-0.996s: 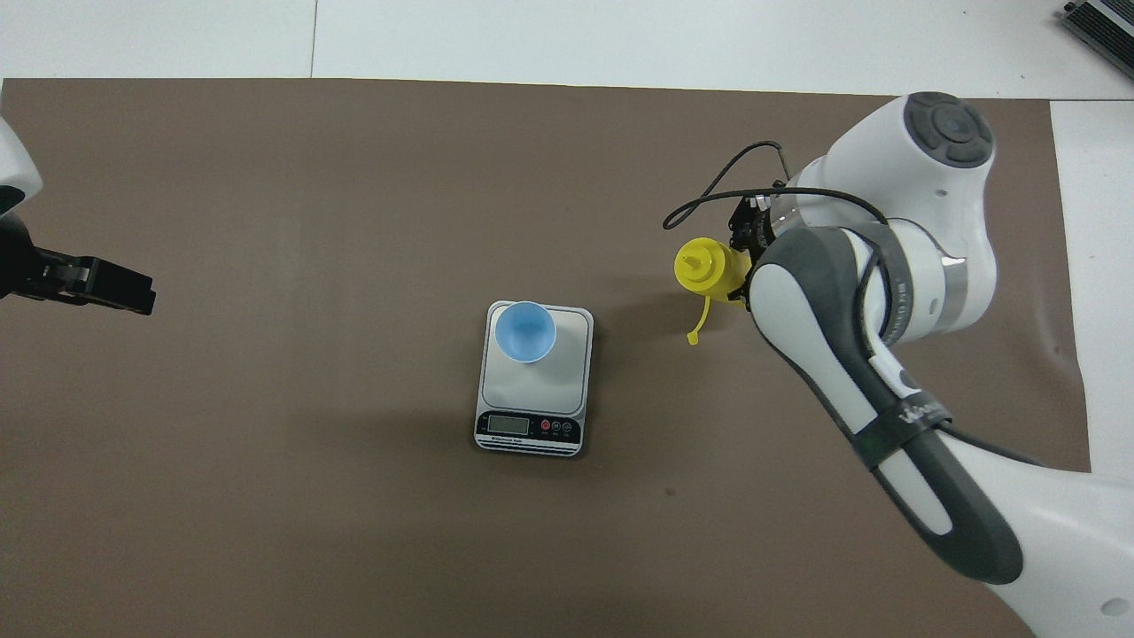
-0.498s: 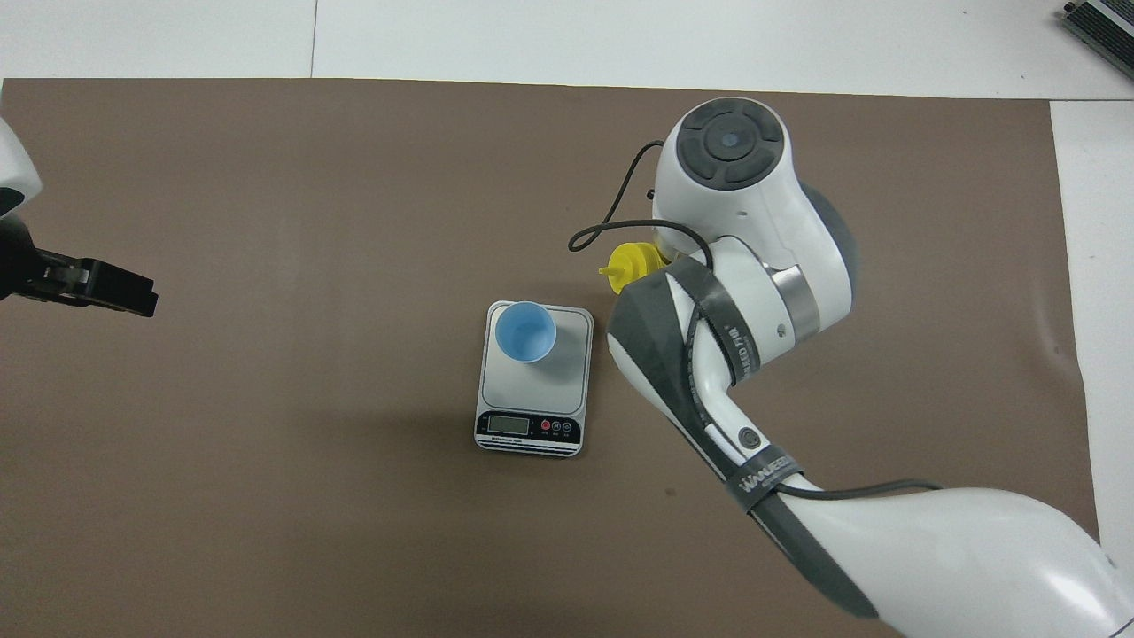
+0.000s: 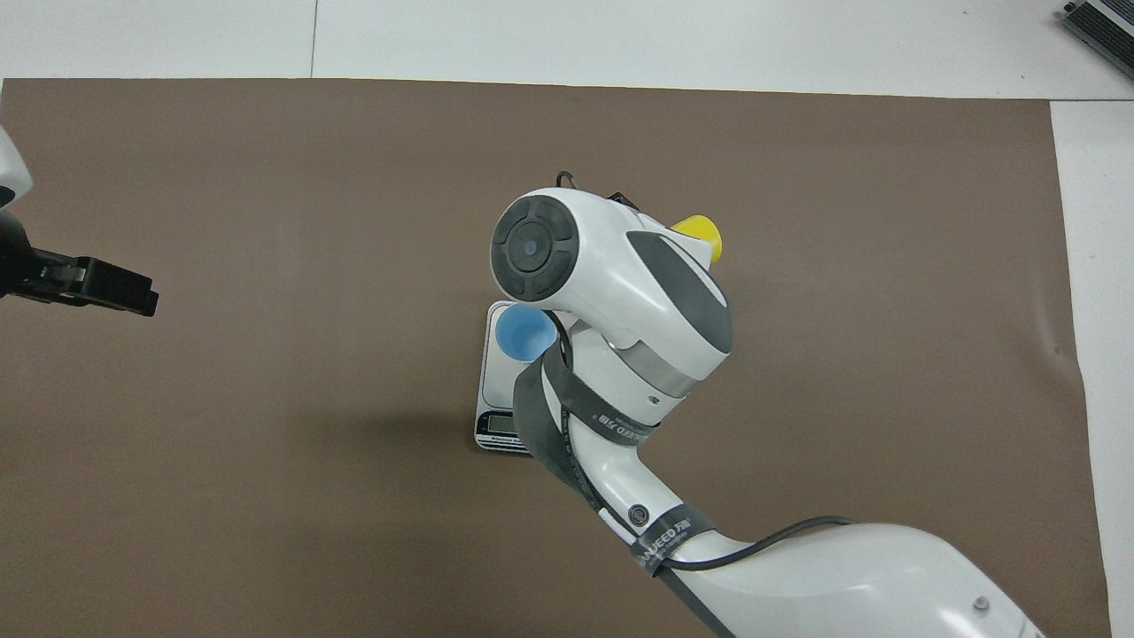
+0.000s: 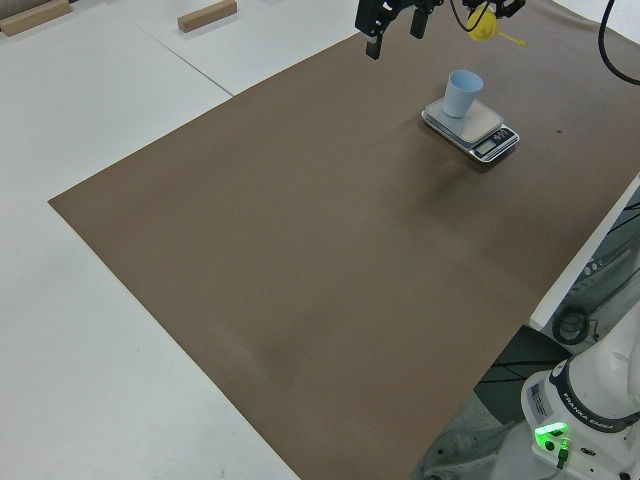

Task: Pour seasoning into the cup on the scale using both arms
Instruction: 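Tilt the yellow bottle with the right gripper to pour into the cup, then carry the yellow bottle back and lower it with the right gripper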

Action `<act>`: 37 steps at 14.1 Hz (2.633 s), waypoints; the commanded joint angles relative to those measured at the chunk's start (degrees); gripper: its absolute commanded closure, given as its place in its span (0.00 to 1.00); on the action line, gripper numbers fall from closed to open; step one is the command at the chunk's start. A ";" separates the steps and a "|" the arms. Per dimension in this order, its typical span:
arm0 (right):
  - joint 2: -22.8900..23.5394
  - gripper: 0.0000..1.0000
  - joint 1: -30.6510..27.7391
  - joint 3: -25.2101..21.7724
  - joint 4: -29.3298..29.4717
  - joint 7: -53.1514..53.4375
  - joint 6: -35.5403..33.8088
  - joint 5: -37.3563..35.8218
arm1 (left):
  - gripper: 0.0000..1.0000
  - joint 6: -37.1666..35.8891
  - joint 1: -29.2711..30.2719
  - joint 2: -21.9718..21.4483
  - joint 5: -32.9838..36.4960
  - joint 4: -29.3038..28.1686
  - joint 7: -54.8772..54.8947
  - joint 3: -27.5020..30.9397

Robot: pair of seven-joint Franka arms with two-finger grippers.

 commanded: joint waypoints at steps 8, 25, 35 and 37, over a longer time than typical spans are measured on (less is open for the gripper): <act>3.00 1.00 5.73 0.15 0.05 0.49 -2.85 -22.77 | 0.00 -0.89 0.72 -1.30 -0.70 -1.67 -0.05 -0.27; 3.35 1.00 8.64 0.15 -3.90 -1.71 1.28 -32.62 | 0.00 -0.89 0.72 -1.30 -0.70 -1.67 -0.05 -0.27; 3.00 1.00 8.73 0.15 -4.61 -1.09 0.75 -31.92 | 0.00 -0.89 0.72 -1.30 -0.70 -1.67 -0.05 -0.27; 2.91 1.00 8.81 0.15 -4.52 -1.18 0.41 -31.57 | 0.00 -0.89 0.72 -1.30 -0.70 -1.67 -0.05 -0.27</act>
